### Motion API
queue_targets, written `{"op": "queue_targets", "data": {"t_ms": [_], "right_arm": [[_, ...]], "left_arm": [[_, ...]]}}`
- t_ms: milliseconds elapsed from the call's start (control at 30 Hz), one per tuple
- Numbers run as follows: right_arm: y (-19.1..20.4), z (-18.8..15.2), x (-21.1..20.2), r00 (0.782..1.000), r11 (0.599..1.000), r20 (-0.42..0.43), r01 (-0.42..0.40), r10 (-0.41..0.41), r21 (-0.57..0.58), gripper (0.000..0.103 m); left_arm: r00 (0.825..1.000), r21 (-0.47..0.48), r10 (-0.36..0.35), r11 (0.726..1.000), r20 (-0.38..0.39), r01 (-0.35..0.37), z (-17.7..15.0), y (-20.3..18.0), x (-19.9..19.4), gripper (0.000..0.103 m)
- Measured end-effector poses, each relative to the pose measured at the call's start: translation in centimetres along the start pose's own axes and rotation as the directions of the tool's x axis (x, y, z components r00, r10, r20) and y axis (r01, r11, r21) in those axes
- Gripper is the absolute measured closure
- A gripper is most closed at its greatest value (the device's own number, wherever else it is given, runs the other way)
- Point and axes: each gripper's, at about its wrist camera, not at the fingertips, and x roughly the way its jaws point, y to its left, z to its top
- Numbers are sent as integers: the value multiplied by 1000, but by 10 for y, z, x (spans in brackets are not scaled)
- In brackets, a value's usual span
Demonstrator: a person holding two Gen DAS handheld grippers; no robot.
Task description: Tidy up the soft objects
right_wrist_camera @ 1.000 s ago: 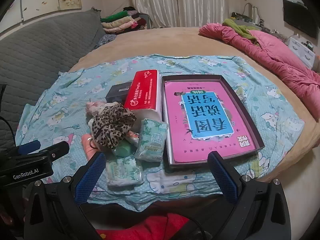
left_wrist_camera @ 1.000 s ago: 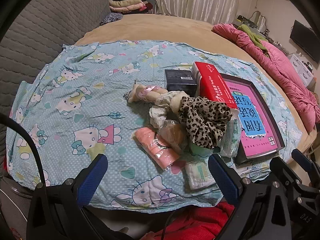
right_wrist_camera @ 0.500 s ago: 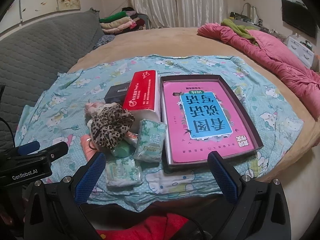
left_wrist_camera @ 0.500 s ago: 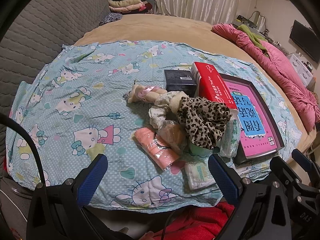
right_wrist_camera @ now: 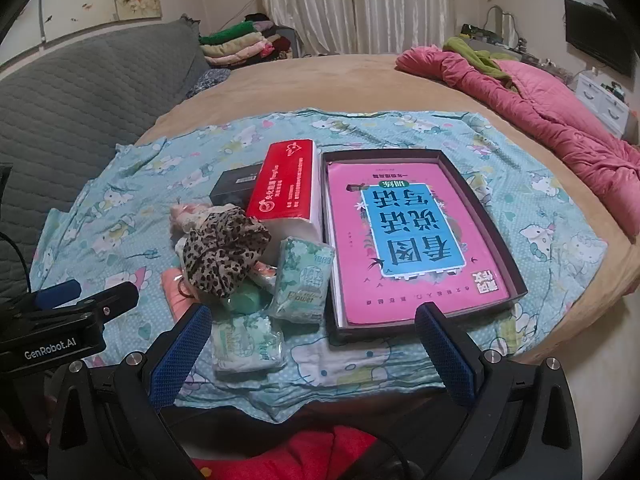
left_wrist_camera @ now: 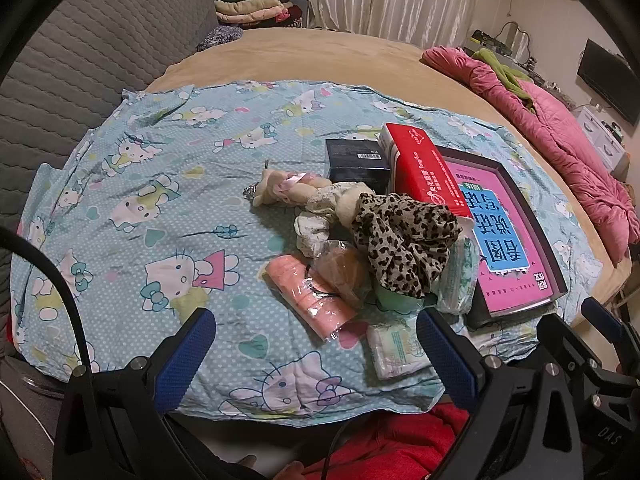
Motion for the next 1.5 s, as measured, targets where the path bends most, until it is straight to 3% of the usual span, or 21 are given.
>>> {"op": "queue_targets", "data": {"t_ms": [500,900,1500], "right_arm": [[5,-3,6,999,999,-27,-30,30,-15,2],[30,-20,45,975,991,-190,-124,113,-43,2],[54,-38,106,948,987,-305,-126,91,-96,2]], "left_arm": [[999,-19,-27,999,-30,26,-4,6,10,2],[993,-103,-41,994,-106,30,-9,35,36,2],[973,-191,-99,980,-209,59,-12,58,92,2]]}}
